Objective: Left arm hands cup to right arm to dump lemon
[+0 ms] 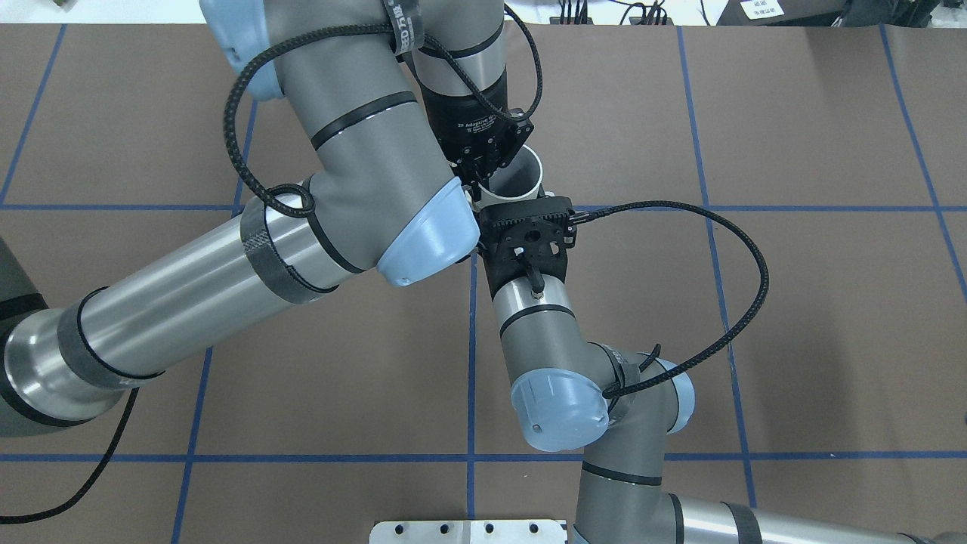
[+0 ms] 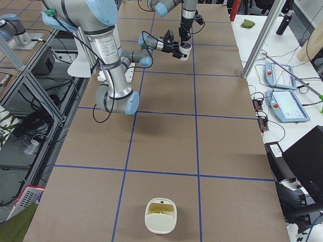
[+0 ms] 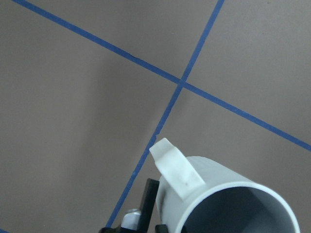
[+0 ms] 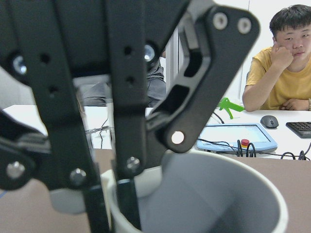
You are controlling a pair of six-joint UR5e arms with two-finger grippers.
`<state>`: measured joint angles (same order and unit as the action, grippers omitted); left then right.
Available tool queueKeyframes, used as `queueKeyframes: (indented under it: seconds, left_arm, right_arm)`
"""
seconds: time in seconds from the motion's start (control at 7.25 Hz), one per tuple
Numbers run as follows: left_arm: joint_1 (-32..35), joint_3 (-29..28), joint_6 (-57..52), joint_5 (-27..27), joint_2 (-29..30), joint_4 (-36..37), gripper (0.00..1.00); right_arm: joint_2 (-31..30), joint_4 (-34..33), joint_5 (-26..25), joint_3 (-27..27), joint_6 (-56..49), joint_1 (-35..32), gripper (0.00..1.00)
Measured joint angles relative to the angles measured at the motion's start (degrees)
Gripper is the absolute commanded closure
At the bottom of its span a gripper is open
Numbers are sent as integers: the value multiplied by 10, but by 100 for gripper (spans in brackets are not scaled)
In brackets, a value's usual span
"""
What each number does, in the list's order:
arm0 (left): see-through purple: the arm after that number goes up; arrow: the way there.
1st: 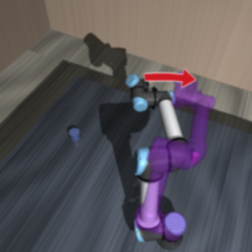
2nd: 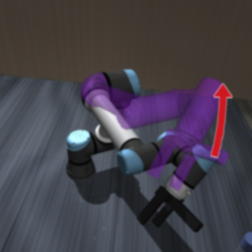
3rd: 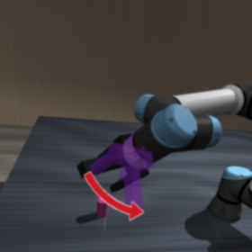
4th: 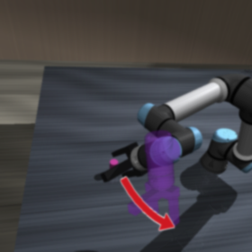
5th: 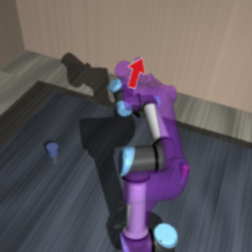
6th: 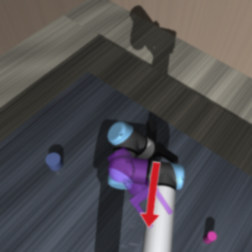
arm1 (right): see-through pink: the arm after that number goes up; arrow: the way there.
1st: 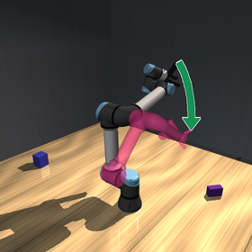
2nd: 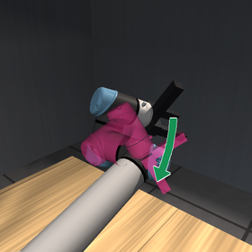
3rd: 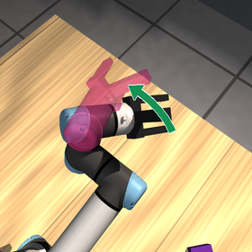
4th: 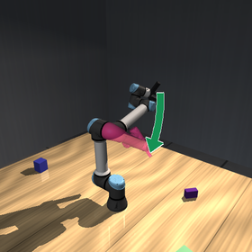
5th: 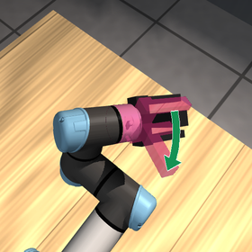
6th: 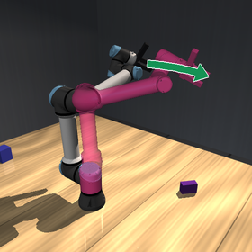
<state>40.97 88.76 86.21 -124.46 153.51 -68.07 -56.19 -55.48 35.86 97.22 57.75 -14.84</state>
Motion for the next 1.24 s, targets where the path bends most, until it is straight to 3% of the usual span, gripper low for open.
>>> queueKeyframes:
  seconds: [1.24]
  left_arm:
    - [14, -2, 1, 3, -1, 17, 100]
  right_arm:
    - [-23, 29, -38, 10, -2, 24, 0]
